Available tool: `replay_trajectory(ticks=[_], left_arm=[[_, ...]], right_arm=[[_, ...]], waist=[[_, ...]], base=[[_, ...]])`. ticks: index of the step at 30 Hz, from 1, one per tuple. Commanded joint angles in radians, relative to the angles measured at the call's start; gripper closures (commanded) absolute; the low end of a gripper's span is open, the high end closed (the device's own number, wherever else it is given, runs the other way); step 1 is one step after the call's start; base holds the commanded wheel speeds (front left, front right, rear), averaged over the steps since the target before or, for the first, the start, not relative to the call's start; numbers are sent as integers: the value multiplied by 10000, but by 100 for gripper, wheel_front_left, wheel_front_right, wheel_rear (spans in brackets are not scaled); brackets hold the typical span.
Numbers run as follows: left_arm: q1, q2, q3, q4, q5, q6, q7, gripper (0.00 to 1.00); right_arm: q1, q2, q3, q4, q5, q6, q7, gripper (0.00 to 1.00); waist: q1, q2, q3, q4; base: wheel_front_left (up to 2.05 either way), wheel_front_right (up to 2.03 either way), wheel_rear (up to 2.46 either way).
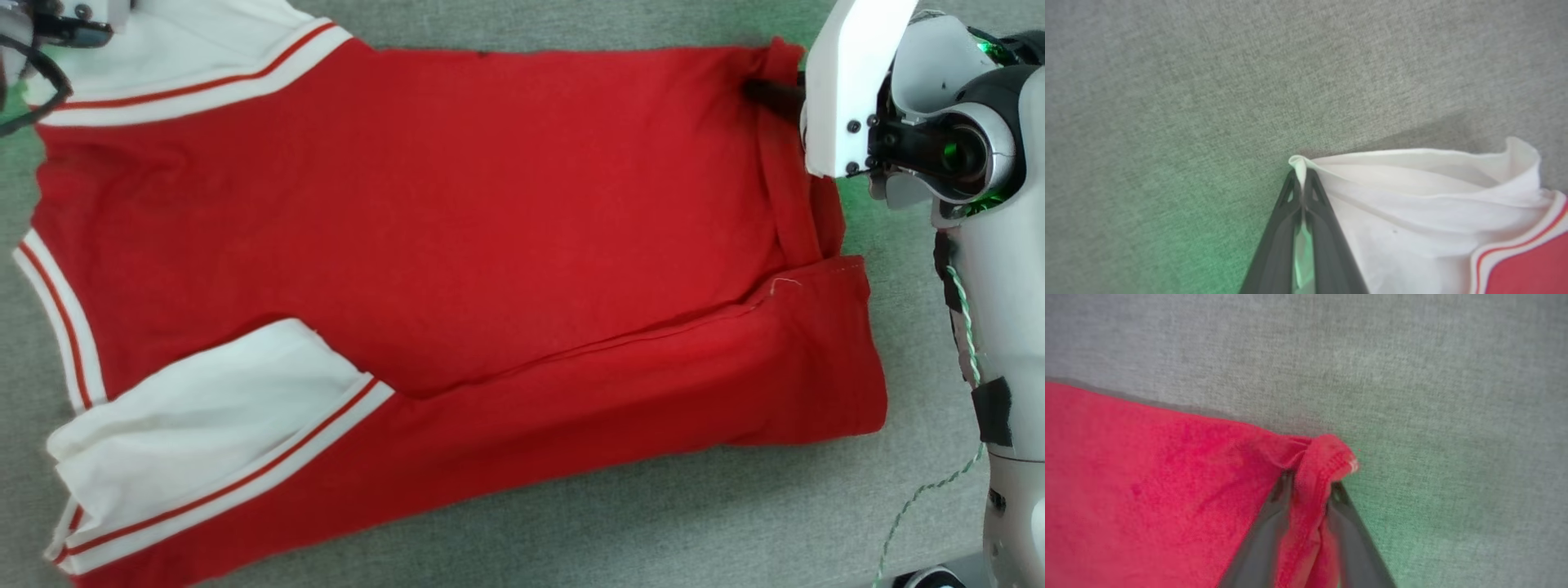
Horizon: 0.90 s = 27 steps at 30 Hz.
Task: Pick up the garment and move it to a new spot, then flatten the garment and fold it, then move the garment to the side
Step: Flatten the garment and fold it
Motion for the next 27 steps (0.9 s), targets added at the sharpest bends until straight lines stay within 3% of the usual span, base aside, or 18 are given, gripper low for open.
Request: replay_trajectory(ticks=[1, 13, 20, 27], left_arm=[[1117, -101, -424, 391, -21, 8, 10, 100], [749, -612, 582, 353, -731, -673, -1402, 100], [892, -473, 847, -82, -963, -1206, -1937, 100], [1701, 22, 952, -1109, -1304, -1321, -2133, 100]], right_arm=[[179, 69, 102, 184, -51, -9, -59, 100], [612, -1057, 371, -221, 357, -10, -1859, 100], [1397, -1989, 702, -832, 787, -10, -2466, 100], [2468, -2660, 611, -1488, 1287, -10, -2647, 100]], waist=[[0, 0, -40, 51], [0, 0, -1090, 795], [0, 0, -1855, 1384], [0, 0, -2598, 1884]], base=[[0, 0, 0], [0, 0, 0], [0, 0, 0], [0, 0, 0]])
